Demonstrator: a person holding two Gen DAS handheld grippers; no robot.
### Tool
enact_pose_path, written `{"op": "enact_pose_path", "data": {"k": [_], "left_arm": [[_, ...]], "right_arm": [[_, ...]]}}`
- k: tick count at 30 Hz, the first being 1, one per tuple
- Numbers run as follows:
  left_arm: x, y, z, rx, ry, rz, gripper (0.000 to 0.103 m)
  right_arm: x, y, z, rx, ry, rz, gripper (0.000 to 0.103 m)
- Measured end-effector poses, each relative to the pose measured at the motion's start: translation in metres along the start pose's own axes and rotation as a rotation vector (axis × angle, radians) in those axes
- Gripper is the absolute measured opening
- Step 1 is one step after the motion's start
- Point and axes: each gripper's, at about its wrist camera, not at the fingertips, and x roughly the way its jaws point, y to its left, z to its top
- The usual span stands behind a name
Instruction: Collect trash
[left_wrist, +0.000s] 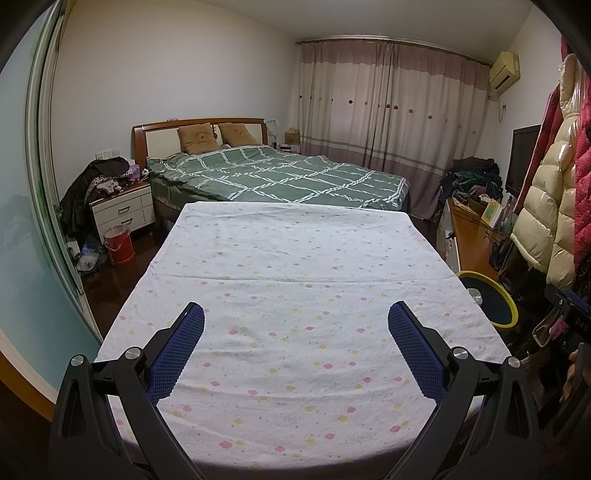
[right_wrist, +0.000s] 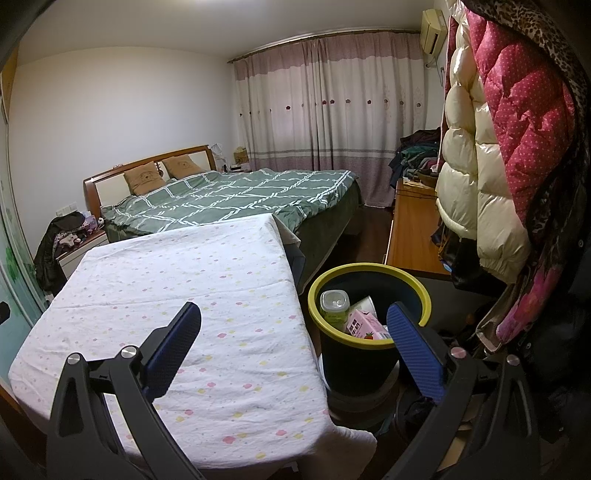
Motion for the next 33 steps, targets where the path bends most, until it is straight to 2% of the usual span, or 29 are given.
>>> {"op": "enact_pose_path", "data": {"k": [33], "left_arm": [[0.010, -0.001, -0.004, -0.005, 0.011, 0.008, 0.098]], "right_arm": [[0.009, 0.002, -0.004, -0.006, 0.018, -0.001, 0.096]]}}
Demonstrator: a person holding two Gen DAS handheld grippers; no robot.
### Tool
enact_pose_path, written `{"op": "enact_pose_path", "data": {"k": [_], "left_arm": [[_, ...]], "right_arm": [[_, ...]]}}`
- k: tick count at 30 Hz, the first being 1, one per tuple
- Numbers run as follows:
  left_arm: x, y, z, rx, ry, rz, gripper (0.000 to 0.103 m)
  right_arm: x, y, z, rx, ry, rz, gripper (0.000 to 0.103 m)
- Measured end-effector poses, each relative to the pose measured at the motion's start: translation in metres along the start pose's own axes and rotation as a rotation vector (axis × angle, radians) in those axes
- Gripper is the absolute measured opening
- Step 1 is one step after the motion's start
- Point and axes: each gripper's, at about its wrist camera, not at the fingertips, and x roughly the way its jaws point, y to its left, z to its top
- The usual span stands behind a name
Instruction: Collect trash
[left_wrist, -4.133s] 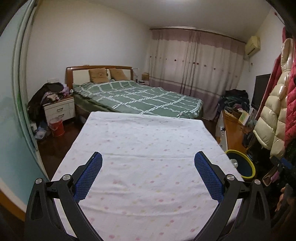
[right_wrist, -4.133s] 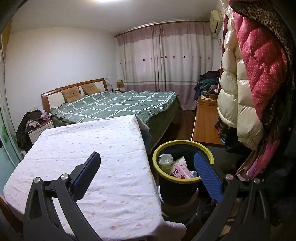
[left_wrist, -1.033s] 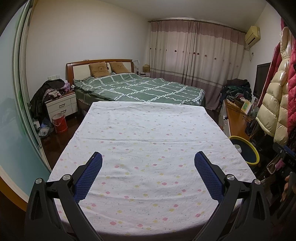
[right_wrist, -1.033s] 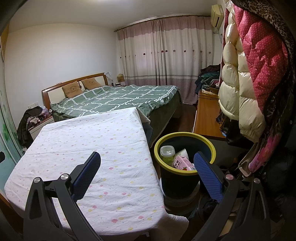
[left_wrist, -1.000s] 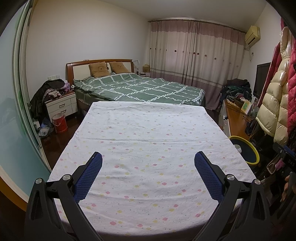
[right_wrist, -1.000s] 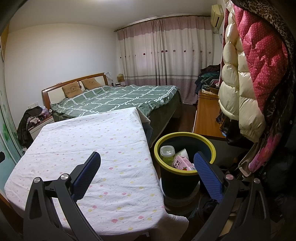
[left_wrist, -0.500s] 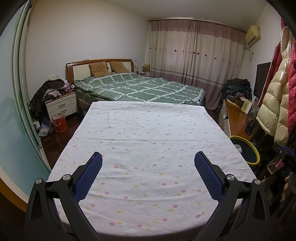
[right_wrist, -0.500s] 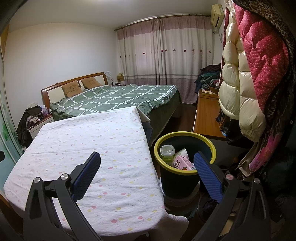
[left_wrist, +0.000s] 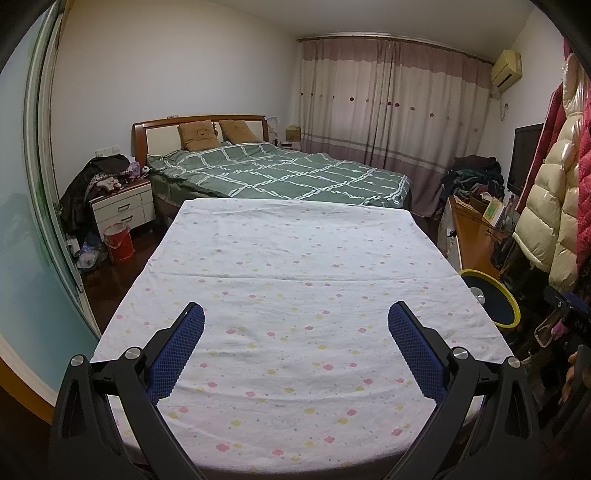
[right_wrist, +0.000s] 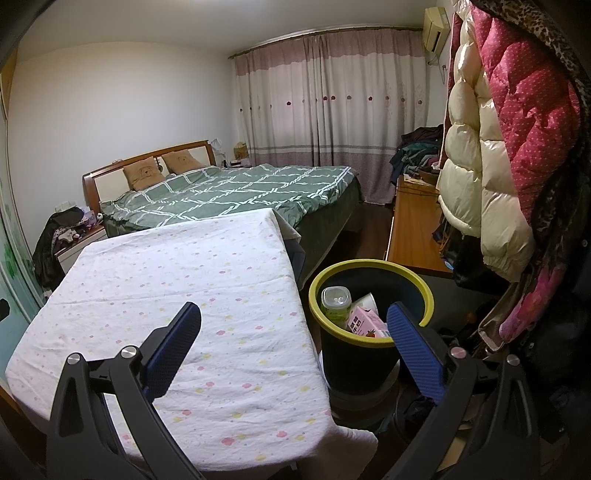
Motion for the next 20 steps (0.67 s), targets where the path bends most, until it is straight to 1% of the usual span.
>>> {"op": "enact_pose_path", "data": {"k": [6, 9, 12, 15, 16, 18, 20], "left_arm": [[0.005, -0.001, 0.000, 0.003, 0.006, 0.010, 0.098], [0.010, 0.000, 0.000, 0.001, 0.018, -0.012, 0.098], [0.019, 0.004, 0.004, -0.004, 0.035, -0.013, 0.098], [0.040, 0.018, 0.015, -0.050, 0.079, -0.023, 0.098], [0.051, 0.025, 0.019, -0.062, 0.091, -0.013, 0.098], [0.076, 0.034, 0.028, -0.054, 0.119, 0.034, 0.098], [0.112, 0.046, 0.036, -0.045, 0.158, 0.083, 0.098]], "right_arm": [[0.004, 0.002, -0.001, -0.005, 0.011, 0.001, 0.096], [0.007, 0.003, 0.001, -0.009, 0.016, 0.000, 0.096], [0.015, 0.008, 0.007, -0.027, 0.025, 0.010, 0.096], [0.032, 0.017, 0.018, -0.042, 0.042, 0.053, 0.096], [0.042, 0.022, 0.024, -0.049, 0.055, 0.076, 0.096], [0.065, 0.031, 0.033, -0.052, 0.094, 0.114, 0.096], [0.092, 0.045, 0.039, -0.067, 0.125, 0.138, 0.096]]}}
